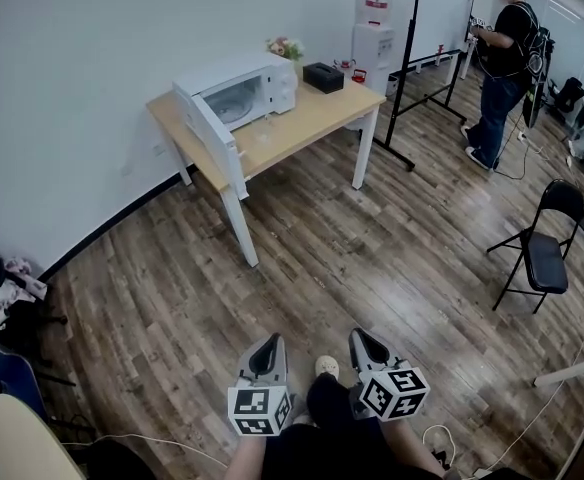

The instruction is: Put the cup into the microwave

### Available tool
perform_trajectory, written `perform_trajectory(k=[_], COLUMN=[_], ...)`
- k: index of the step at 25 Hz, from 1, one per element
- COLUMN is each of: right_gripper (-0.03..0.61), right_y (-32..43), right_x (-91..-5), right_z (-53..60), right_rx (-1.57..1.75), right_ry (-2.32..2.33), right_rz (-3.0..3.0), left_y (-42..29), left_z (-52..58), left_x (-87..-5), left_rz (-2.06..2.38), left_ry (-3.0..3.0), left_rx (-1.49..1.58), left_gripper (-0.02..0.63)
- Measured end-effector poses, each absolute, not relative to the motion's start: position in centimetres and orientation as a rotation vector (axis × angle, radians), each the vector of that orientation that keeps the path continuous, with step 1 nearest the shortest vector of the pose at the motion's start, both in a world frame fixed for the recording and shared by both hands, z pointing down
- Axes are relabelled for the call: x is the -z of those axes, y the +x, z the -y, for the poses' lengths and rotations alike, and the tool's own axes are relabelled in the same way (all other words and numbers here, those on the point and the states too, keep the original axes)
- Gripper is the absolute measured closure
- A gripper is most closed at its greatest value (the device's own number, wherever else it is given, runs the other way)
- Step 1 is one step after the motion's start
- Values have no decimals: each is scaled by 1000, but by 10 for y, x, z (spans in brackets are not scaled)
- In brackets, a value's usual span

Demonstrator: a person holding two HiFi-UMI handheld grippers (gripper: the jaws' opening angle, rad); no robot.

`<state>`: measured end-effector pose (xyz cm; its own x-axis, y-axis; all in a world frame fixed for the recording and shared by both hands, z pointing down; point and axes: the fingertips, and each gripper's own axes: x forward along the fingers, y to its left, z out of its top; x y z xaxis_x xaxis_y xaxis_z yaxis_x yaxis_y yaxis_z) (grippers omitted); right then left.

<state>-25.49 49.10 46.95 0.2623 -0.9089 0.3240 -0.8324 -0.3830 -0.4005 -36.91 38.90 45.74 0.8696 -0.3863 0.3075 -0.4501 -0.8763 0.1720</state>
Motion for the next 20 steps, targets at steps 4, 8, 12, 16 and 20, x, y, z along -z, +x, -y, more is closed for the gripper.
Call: perform_trajectory(k=[4, 8, 12, 16, 20], right_gripper=[586, 585, 585, 585, 586], right_y=[-233, -211, -187, -166, -152], right_x=[-473, -478, -483, -484, -484], right_z=[-471, -452, -434, -415, -399], right_rx=[789, 808, 832, 834, 846], right_ry=[-2370, -2366, -2351, -2341, -2320], right_rz=[-1654, -1663, -1662, -1679, -1702], left_y=[-350, -326, -301, -279, -262], left_z=[-369, -350, -333, -317, -306], left_x=[-462, -469, -471, -470, -467], left_rz=[647, 649, 645, 643, 638], left_ry=[2784, 2770, 2772, 2782, 2782], left_rx=[-394, -405, -405, -394, -369], left_gripper=[608, 609, 607, 609, 607])
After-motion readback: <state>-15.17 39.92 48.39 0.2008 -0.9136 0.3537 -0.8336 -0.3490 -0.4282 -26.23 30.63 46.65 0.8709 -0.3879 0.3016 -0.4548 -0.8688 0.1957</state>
